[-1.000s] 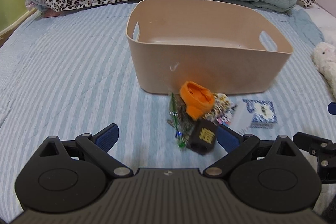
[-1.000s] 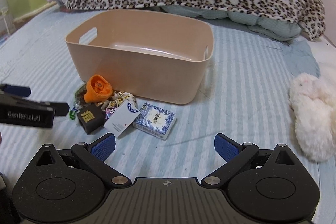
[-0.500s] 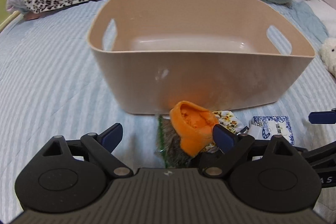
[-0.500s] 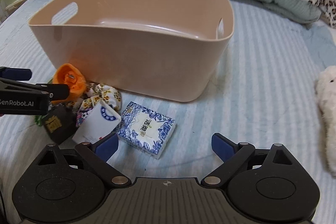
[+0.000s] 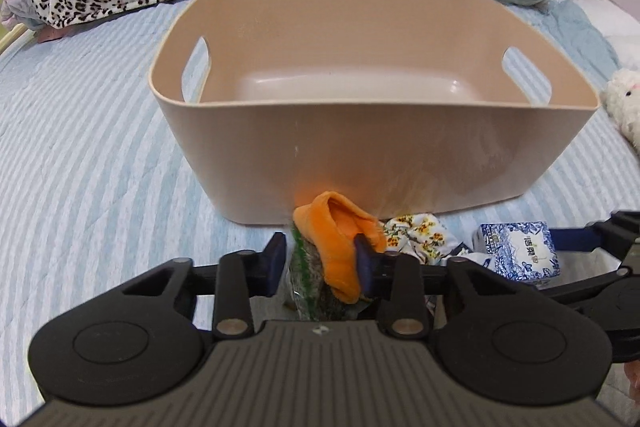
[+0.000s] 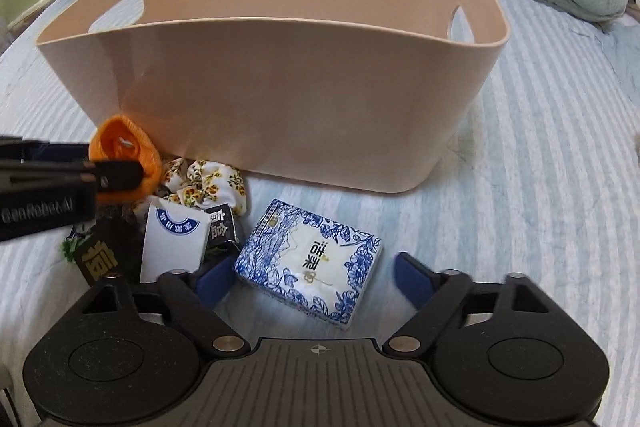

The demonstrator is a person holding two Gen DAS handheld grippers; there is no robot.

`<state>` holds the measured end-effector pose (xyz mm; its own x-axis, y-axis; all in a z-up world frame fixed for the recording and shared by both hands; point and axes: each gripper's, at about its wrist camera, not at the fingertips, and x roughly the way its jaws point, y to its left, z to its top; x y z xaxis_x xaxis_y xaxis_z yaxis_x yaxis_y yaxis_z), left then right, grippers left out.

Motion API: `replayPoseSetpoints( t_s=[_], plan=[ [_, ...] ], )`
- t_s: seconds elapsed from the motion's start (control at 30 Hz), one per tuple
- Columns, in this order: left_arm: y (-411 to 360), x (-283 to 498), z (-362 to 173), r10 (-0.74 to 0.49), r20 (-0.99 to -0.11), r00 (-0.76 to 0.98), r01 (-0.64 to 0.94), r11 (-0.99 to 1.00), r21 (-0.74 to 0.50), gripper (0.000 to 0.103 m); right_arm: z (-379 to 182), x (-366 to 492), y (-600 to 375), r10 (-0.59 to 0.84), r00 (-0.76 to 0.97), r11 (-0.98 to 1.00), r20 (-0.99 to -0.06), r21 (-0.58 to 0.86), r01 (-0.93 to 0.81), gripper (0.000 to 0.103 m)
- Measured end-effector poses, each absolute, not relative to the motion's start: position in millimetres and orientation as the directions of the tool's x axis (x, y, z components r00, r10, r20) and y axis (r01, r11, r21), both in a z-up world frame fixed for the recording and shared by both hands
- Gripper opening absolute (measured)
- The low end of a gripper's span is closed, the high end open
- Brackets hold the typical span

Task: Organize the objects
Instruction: 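Grasp the orange toy with the left tool while the right tool grasps the blue-and-white box, then lift the orange toy and blue-and-white box with both tools over the basket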

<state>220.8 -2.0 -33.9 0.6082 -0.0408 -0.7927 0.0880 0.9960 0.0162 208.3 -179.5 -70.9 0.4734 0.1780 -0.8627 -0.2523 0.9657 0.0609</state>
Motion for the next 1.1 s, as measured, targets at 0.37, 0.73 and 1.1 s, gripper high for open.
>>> replayPoseSetpoints(
  t_s=[0.37, 0.73, 1.1],
  plan=[
    [6.0, 206.1, -18.4, -0.090, -0.773, 0.628, 0.116, 0.993, -0.022, 0.020, -41.2, 197.3, -193.6, 0.257, 0.477, 0.956, -0.841, 0.149, -0.254, 0.065],
    [-6.6, 197.8, -28.2, -0.086, -0.778, 0.623, 0.150, 0.989, 0.012, 0.022, -29.0, 196.1, -196.8, 0.262, 0.491, 0.956, -0.831, 0.154, -0.249, 0.065],
    [-12.5, 188.8, -19.5, -0.083, -0.766, 0.638, 0.150, 0.988, 0.018, 0.022, -25.2, 189.5, -205.8, 0.266, 0.496, 0.956, -0.826, 0.161, -0.245, 0.065]
  ],
)
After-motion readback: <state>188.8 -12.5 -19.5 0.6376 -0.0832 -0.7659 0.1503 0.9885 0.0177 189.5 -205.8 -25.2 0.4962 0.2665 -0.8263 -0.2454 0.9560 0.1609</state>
